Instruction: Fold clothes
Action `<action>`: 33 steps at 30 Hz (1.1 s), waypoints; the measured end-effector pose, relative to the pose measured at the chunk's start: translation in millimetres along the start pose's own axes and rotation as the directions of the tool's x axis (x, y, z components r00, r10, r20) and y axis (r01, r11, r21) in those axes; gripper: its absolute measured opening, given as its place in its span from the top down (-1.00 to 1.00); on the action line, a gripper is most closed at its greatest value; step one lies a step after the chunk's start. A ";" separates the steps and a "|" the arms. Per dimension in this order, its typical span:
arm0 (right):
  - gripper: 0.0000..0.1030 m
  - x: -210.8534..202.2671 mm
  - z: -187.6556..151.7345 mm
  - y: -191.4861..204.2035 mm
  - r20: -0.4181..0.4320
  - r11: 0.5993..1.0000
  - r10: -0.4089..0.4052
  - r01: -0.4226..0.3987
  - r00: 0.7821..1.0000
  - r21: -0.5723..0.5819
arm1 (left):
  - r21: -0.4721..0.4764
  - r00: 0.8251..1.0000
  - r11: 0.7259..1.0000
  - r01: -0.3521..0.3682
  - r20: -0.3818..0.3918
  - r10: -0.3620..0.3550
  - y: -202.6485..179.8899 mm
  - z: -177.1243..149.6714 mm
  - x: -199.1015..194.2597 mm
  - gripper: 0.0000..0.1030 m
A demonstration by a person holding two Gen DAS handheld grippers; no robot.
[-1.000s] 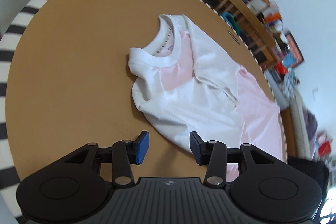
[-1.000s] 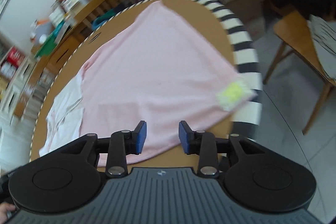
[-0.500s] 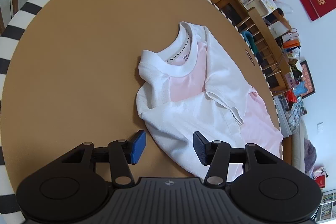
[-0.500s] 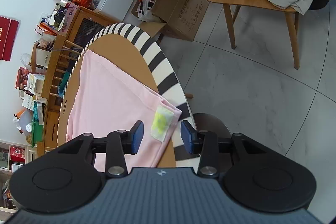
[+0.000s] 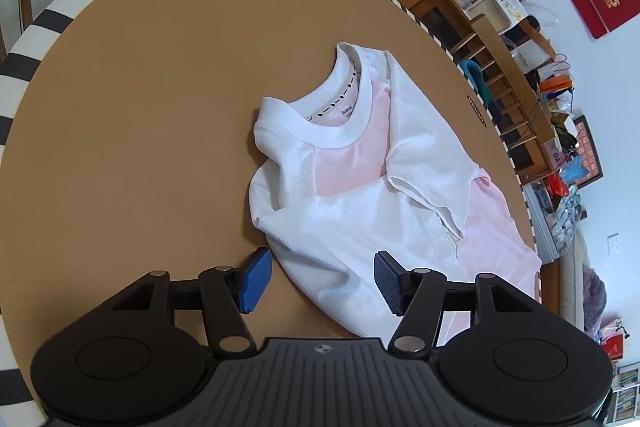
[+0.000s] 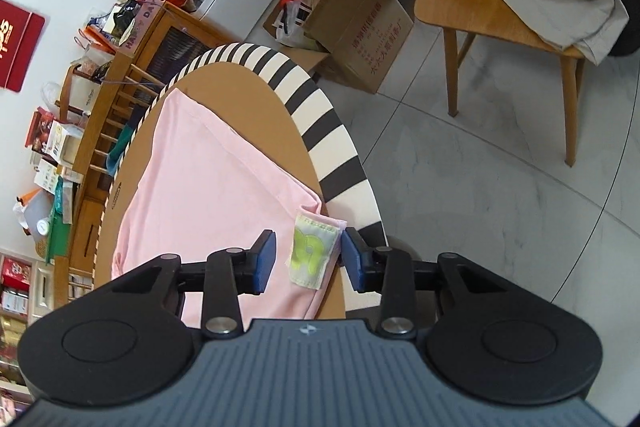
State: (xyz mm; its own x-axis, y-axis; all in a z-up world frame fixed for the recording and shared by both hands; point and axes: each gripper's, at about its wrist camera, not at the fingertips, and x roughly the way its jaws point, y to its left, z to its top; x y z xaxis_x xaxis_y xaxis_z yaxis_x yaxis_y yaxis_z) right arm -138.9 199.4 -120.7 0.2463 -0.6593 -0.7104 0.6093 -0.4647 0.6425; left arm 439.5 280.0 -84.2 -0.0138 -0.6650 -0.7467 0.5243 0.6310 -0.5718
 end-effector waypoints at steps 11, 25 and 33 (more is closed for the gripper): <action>0.86 -2.6 -6.1 7.8 -0.025 0.999 -0.020 0.019 1.000 -0.030 | -0.144 0.997 0.988 0.051 -0.048 -0.058 25.5 4.2 13.1 0.87; 0.86 -23.1 -19.2 3.2 -0.074 0.996 -0.067 0.062 0.995 -0.060 | -0.096 0.996 0.994 -0.058 0.057 0.064 38.6 -13.5 -26.4 0.97; 0.86 -56.6 -30.9 2.4 -0.157 0.998 -0.062 0.057 0.986 -0.040 | -0.148 0.998 0.988 -0.055 0.032 0.060 59.3 -18.7 -74.7 0.97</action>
State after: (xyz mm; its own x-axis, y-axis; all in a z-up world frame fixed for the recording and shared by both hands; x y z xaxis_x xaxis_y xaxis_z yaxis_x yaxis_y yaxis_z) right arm -128.1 253.8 -87.8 0.3231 -0.5280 -0.7854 0.6516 -0.4777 0.5892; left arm 455.6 374.6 -68.7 0.0449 -0.6385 -0.7683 0.3929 0.7184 -0.5740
